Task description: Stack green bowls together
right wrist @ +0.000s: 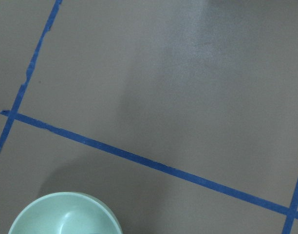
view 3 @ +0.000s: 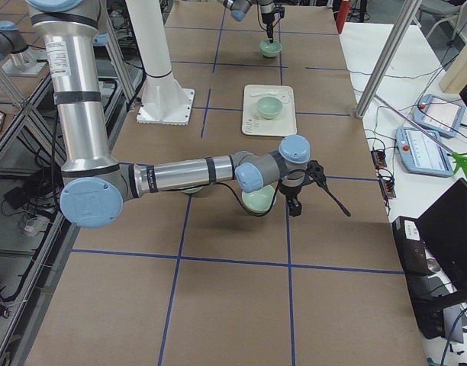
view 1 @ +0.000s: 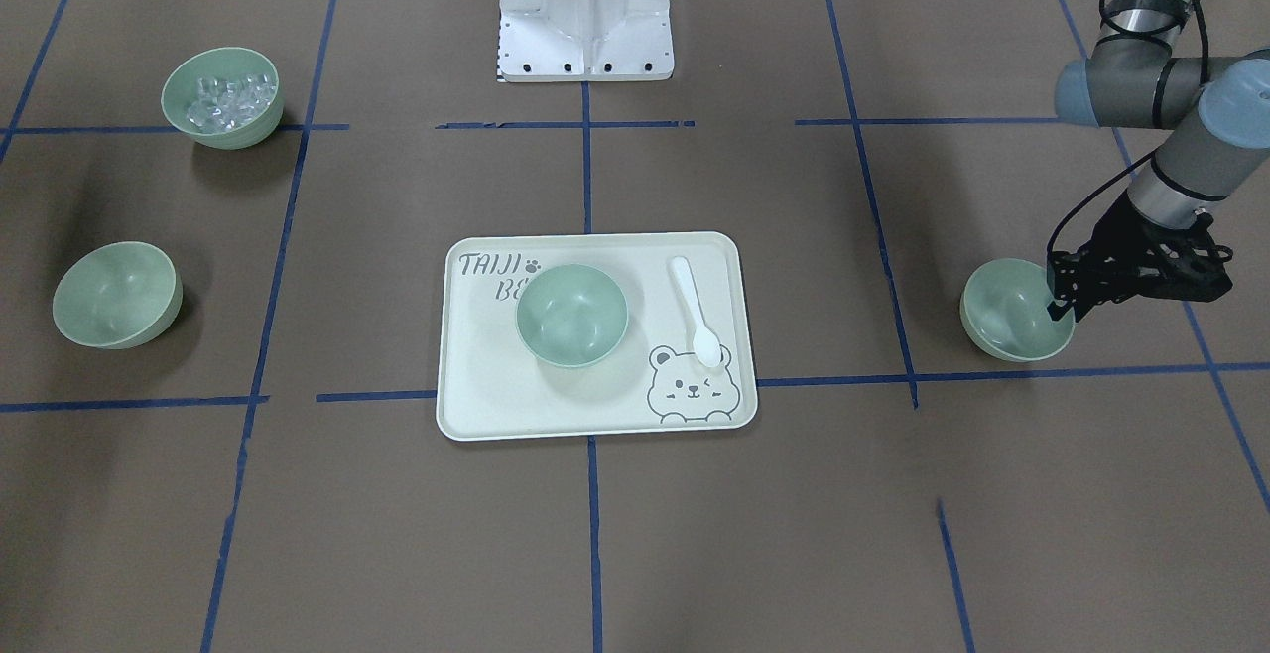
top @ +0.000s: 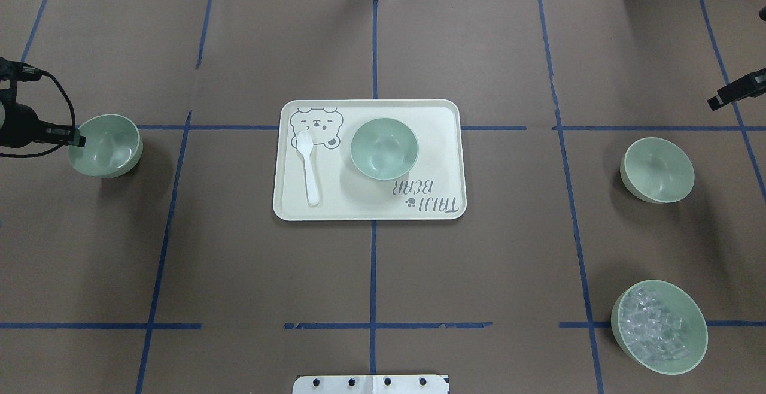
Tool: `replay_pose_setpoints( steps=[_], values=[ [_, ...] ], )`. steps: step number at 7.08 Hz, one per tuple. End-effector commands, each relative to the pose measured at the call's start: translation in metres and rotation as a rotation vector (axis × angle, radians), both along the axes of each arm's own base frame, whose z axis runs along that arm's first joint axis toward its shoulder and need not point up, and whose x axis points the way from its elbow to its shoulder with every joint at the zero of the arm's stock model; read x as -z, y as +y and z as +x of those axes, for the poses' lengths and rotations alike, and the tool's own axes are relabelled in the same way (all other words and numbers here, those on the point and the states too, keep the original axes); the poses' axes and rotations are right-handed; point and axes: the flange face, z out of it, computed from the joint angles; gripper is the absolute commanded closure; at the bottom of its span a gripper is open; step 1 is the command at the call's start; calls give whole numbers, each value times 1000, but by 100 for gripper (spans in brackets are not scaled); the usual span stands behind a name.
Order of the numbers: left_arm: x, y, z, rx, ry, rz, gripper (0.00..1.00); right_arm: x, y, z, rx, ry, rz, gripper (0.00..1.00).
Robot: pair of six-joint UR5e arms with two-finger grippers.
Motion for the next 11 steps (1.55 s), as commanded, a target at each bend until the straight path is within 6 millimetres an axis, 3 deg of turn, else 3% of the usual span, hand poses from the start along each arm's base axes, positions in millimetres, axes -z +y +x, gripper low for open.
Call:
replay_pose_setpoints(
  steps=[1,2,3,4,5,6,8,9,10,11],
  values=[
    [39,-2,0,10,14,24,100,2,0,0,-1,-3,1,0],
    [69,-5,3,12,12,18,100,3,0,0,-2,-3,1,0],
    [116,-21,12,49,26,-27,100,6,0,0,-5,-5,4,0],
    [192,-48,31,118,68,-104,100,10,1,0,-9,-8,6,0],
    [273,-58,85,136,94,-169,100,10,1,0,-13,-9,4,0],
    [327,-43,150,177,134,-186,100,11,1,0,-13,-10,3,0],
    [395,-32,231,208,202,-243,100,10,1,0,-13,-9,3,0],
    [413,-20,273,226,205,-268,100,10,1,0,-14,-9,2,0],
    [408,4,317,240,172,-254,100,11,1,0,-13,-10,3,0],
    [406,8,328,254,168,-245,100,11,1,0,-13,-10,3,0]
  ],
)
